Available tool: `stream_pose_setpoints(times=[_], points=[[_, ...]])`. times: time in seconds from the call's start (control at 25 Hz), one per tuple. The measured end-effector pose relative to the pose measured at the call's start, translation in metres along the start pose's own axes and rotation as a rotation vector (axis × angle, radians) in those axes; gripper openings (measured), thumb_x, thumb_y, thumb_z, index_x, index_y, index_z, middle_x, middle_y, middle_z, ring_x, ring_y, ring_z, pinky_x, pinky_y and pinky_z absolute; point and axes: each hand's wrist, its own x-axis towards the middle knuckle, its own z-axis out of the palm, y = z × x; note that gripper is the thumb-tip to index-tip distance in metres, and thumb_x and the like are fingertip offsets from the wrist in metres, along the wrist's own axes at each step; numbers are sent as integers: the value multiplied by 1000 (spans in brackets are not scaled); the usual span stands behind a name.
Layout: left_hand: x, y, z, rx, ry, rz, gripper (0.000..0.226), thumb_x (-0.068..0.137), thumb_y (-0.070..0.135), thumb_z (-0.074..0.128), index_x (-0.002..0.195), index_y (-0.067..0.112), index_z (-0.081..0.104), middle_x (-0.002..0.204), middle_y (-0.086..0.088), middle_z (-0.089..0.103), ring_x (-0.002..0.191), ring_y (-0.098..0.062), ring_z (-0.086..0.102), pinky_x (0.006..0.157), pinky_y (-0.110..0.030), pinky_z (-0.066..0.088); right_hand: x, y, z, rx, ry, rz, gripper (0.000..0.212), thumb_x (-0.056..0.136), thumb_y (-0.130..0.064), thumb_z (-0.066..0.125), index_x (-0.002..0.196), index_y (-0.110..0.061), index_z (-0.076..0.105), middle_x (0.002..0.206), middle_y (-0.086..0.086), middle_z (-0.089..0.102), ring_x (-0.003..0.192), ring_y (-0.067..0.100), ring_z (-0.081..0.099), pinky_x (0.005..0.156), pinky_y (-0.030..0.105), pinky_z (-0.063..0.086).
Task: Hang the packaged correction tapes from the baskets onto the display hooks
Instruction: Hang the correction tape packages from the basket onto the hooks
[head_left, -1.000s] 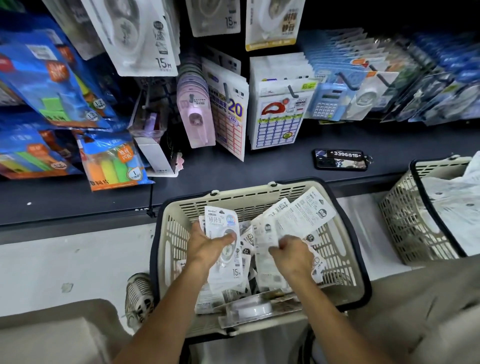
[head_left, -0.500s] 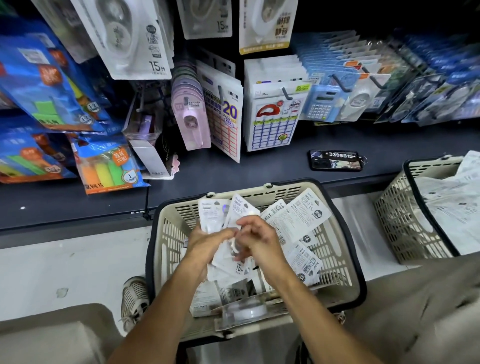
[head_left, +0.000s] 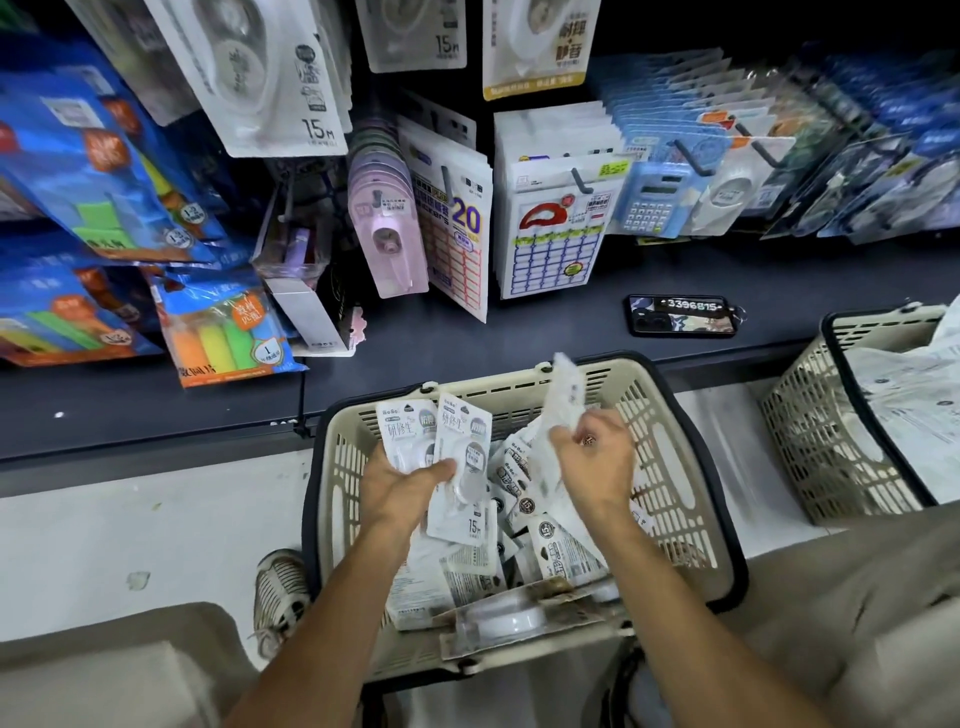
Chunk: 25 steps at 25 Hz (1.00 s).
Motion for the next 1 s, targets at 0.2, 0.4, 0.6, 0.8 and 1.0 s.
stream_pose_setpoints(times=[0.2, 0.4, 0.6, 0.8, 1.0], points=[[0, -2, -10, -41, -92, -5, 33, 79, -5, 81, 96, 23, 75, 98, -3, 81, 81, -17, 78, 72, -37, 64, -34, -25, 24, 349, -519, 18, 16, 90, -14, 74, 103, -8, 67, 97, -3, 66, 73, 2, 65, 63, 20, 54], [-6, 4, -12, -155, -188, -54, 47, 75, 4, 85, 116, 23, 69, 100, 1, 81, 88, -18, 79, 64, -35, 63, -33, -7, 12, 168, -461, 287, 76, 83, -64, 69, 143, -34, 34, 103, 3, 70, 77, 19, 65, 61, 30, 54], [-3, 7, -7, -245, -50, -110, 36, 78, 6, 86, 108, 20, 74, 93, 5, 81, 83, -14, 78, 73, -35, 63, -39, 23, 27, 1, -372, 695, 83, 96, -75, 24, 132, -10, 60, 124, 18, 67, 114, 35, 64, 104, 48, 48], [-3, 7, -5, -173, -43, -72, 45, 79, 4, 86, 116, 22, 67, 102, 10, 78, 91, -10, 74, 87, -35, 58, -41, 19, 28, 249, -365, 715, 75, 86, -84, 37, 100, -16, 67, 86, 8, 73, 69, 23, 69, 50, 31, 56], [-5, 10, -13, -43, -178, -61, 49, 83, 4, 82, 126, 22, 66, 112, 6, 77, 107, -16, 71, 95, -37, 55, -31, 8, 14, 427, -454, 406, 57, 70, -58, 79, 112, -25, 60, 111, -13, 73, 95, 8, 71, 84, 29, 56]])
